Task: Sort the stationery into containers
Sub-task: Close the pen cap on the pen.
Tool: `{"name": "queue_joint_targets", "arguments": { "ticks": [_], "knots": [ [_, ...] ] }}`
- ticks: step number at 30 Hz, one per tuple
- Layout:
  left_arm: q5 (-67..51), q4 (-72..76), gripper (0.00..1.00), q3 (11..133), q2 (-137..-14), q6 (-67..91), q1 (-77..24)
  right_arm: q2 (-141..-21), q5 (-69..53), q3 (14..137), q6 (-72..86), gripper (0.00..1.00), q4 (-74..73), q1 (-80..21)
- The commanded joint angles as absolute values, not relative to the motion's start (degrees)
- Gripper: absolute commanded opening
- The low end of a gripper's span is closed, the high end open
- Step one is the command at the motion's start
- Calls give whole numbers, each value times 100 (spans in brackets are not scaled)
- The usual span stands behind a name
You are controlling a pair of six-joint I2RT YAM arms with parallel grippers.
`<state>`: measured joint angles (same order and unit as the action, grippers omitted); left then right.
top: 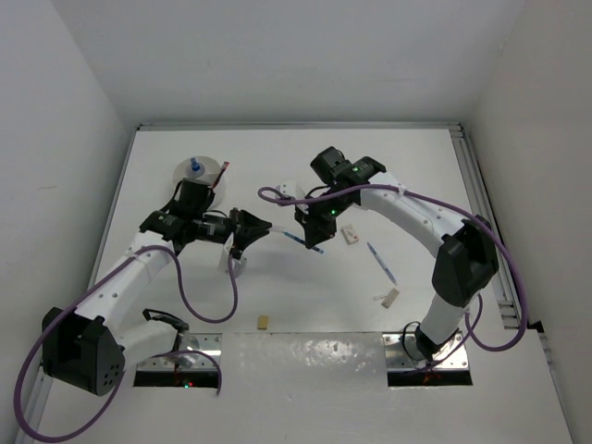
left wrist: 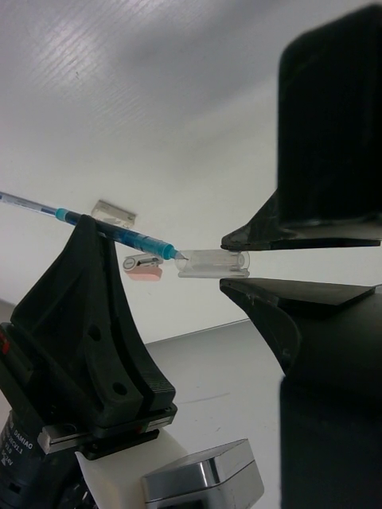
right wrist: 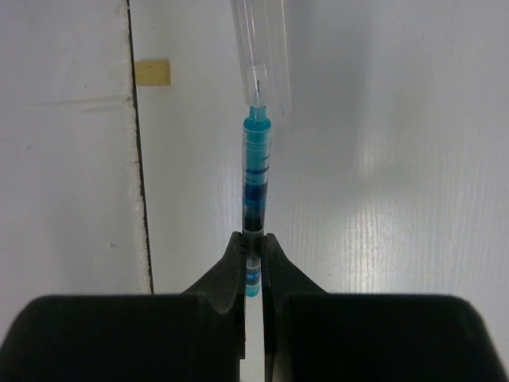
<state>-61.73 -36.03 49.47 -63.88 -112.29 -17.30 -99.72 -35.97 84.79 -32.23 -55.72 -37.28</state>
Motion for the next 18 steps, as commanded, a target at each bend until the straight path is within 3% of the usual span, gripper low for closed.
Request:
{"name": "queue_joint_targets", "arguments": {
  "ticks": [1, 11, 18],
  "knots": [
    [-6495, -3419, 0, 5001, -6390, -11241, -1749, -9756, -3735, 8631, -3480, 0, -5546, -3771],
    [-6548, -3734, 0, 5106, -6504, -11381, -1749, -9580, -3525, 8429, -3709, 0, -5748, -3771],
    [-6811, -5044, 0, 5502, -6943, -12917, -1758, -9264, -3085, 8042, -3849, 0, -5441, -3823]
  ]
}}
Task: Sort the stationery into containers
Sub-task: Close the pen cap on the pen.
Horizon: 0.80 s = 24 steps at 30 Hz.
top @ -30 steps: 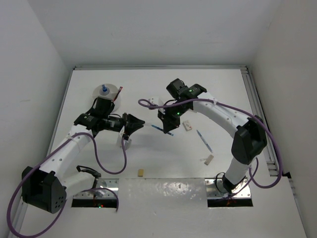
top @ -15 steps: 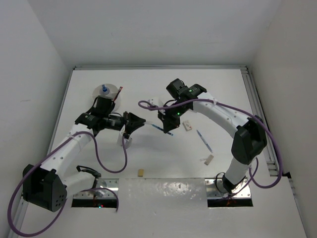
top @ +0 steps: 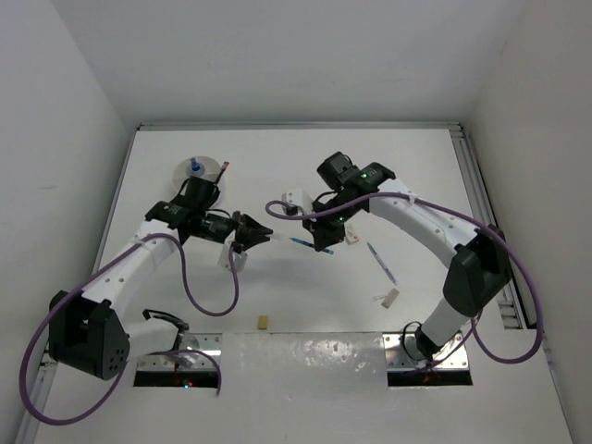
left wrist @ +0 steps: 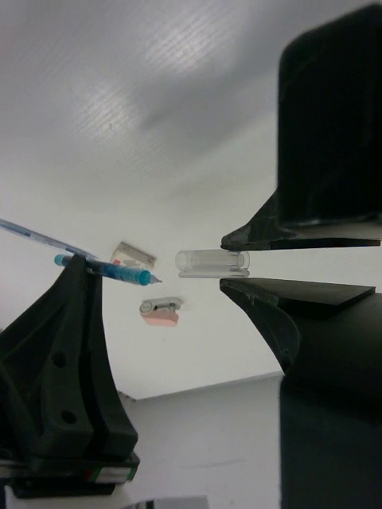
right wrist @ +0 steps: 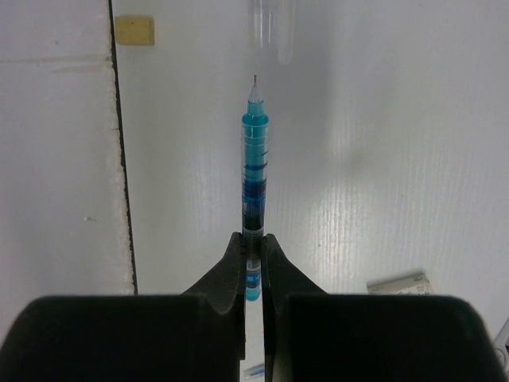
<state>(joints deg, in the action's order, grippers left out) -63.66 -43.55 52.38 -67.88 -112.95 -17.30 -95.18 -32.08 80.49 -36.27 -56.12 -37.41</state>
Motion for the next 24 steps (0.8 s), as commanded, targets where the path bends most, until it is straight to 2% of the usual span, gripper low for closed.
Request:
{"name": "queue_joint_targets", "arguments": {
  "ticks": [1, 16, 24],
  "knots": [
    [-6838, -5236, 0, 5537, -7065, -13033, -1767, -9264, -3050, 8059, -3850, 0, -5414, -3832],
    [-6891, -5388, 0, 5634, -7128, -13368, -1767, -9299, -2848, 7919, -3964, 0, -5432, -3981],
    [-6891, -4765, 0, 5660, -7128, -12920, -1749, -9422, -2734, 7980, -3964, 0, -5405, -4131]
  ]
}}
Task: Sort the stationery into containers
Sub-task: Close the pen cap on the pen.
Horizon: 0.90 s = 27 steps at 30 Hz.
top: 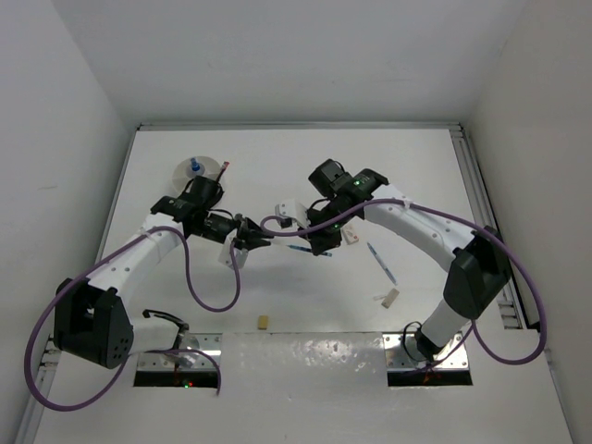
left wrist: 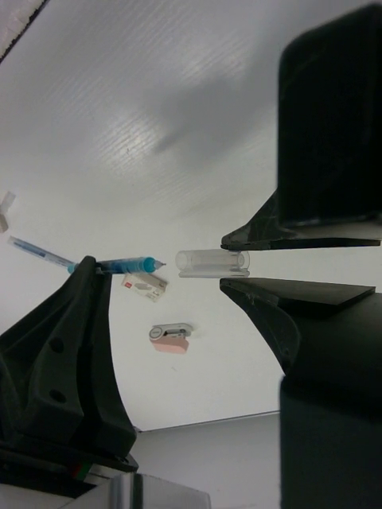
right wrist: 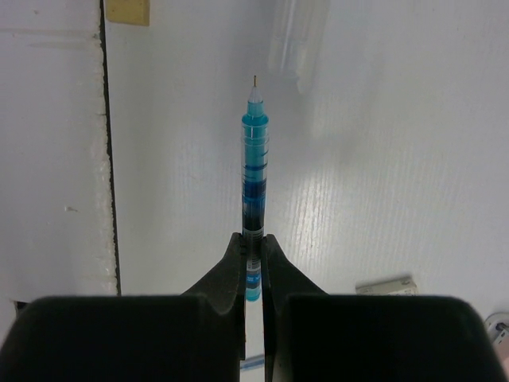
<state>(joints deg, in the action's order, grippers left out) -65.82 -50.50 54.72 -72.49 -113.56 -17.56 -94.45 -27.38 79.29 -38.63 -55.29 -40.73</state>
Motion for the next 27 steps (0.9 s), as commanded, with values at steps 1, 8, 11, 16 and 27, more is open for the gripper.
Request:
{"name": "queue_joint_targets", "arguments": {
  "ticks": [1, 8, 11, 16, 27],
  "knots": [
    [-6908, -4729, 0, 5660, -7119, -12876, -1758, -9422, -2716, 7998, -3981, 0, -5397, -4157],
    [-6899, -4720, 0, 5660, -7102, -12823, -1749, -9457, -2716, 8024, -3964, 0, -5405, -4149],
    [-6899, -4729, 0, 5660, -7093, -12832, -1749, -9466, -2716, 8024, -3955, 0, -5396, -4148],
    [-6900, -4772, 0, 5678, -7084, -12858, -1749, -9440, -2523, 7928, -3938, 0, -5326, -4140],
    [-6970, -4816, 0, 5651, -7102, -12893, -1758, -9466, -2487, 8007, -3823, 0, -5019, -4131]
  ]
}}
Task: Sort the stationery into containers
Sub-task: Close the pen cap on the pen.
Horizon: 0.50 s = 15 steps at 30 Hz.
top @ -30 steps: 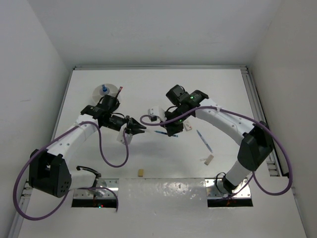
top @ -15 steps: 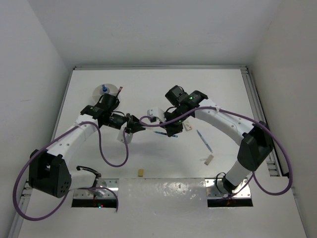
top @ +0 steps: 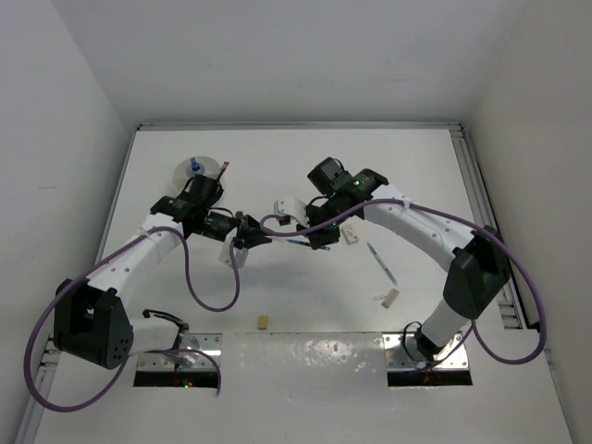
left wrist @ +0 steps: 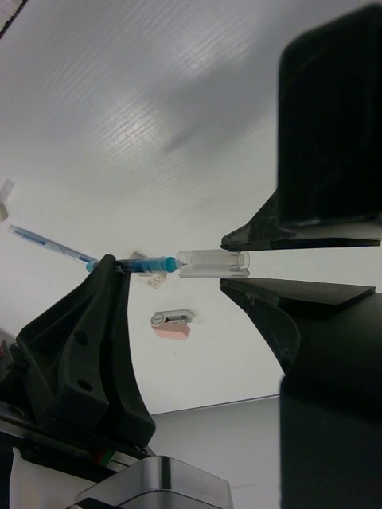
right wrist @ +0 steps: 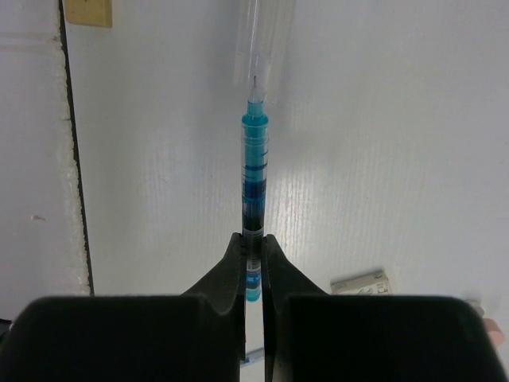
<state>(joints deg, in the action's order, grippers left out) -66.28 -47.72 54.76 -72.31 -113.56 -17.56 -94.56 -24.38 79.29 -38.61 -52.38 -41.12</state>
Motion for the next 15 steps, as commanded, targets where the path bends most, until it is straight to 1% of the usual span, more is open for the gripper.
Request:
{"name": "queue_joint_targets", "arguments": {
  "ticks": [1, 15],
  "knots": [
    [-6978, -4825, 0, 5651, -7093, -12894, -1767, -9466, -2496, 8007, -3797, 0, -4992, -4122],
    [-7031, -4685, 0, 5555, -7102, -12876, -1767, -9483, -2558, 8060, -3850, 0, -4878, -4236]
  ]
}}
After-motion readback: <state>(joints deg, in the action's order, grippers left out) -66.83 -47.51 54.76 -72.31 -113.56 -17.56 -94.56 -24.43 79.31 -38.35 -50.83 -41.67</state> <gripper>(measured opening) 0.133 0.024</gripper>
